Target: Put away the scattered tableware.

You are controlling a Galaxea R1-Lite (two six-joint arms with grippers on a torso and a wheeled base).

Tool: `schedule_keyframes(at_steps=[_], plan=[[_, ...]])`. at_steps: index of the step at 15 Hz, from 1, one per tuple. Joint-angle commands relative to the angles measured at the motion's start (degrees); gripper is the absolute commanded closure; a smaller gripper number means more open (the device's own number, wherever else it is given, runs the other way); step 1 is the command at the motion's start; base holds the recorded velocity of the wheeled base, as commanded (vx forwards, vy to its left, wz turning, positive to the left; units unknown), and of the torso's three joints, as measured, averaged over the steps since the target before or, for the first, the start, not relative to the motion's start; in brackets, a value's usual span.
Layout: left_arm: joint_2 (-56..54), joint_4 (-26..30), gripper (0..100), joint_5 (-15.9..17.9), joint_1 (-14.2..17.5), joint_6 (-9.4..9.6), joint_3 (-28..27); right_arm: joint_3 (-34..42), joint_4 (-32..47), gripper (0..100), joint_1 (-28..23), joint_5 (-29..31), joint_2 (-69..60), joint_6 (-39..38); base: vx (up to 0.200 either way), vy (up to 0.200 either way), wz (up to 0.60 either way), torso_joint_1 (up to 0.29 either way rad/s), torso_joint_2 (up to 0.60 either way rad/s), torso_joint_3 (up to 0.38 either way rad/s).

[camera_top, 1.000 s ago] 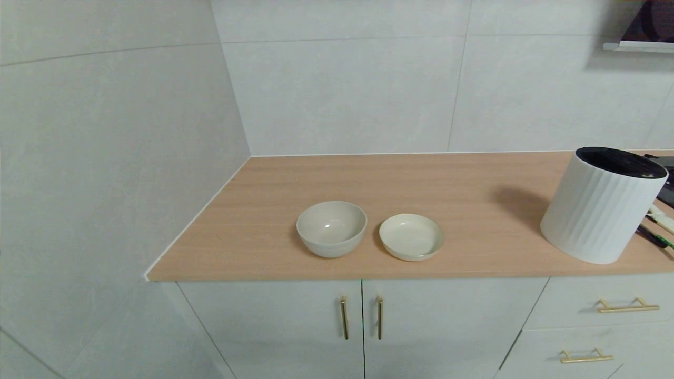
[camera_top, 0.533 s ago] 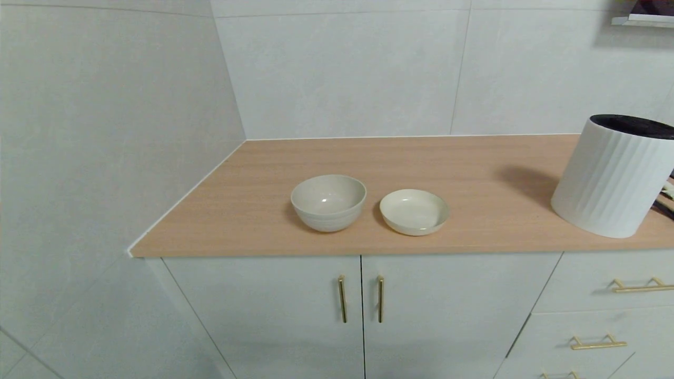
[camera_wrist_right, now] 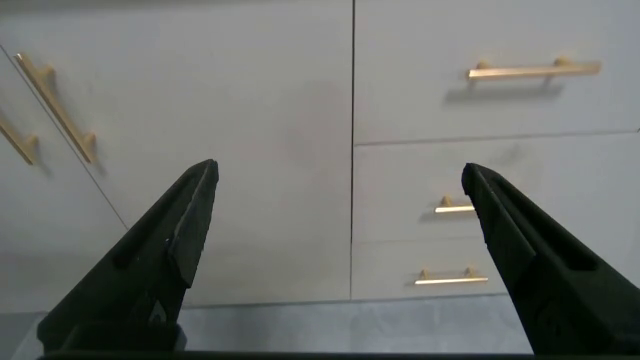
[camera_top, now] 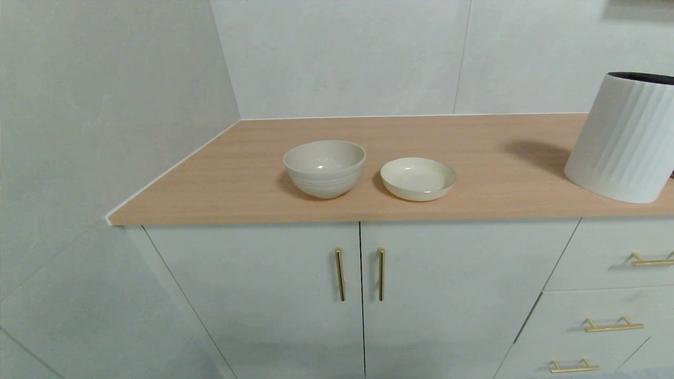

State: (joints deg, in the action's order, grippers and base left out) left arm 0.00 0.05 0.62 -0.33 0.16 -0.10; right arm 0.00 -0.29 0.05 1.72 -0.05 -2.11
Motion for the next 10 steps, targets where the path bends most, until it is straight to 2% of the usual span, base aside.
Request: schedule_keyframes(at_steps=[1, 8, 10], plan=[[0.0, 0.0, 0, 0.0, 0.0, 0.02, 0.0, 0.0, -0.1, 0, 0.0, 0.0, 0.0, 0.0, 0.000, 0.000, 0.00, -0.163, 0.47, 0.300], [0.0, 0.0, 0, 0.0, 0.0, 0.02, 0.0, 0.0, -0.1, 0, 0.0, 0.0, 0.0, 0.0, 0.000, 0.000, 0.00, -0.133, 0.44, 0.315], [0.0, 0.0, 0, 0.0, 0.0, 0.11, 0.0, 0.0, -0.1, 0, 0.0, 0.0, 0.0, 0.0, 0.000, 0.000, 0.00, -0.037, 0.23, 0.171]])
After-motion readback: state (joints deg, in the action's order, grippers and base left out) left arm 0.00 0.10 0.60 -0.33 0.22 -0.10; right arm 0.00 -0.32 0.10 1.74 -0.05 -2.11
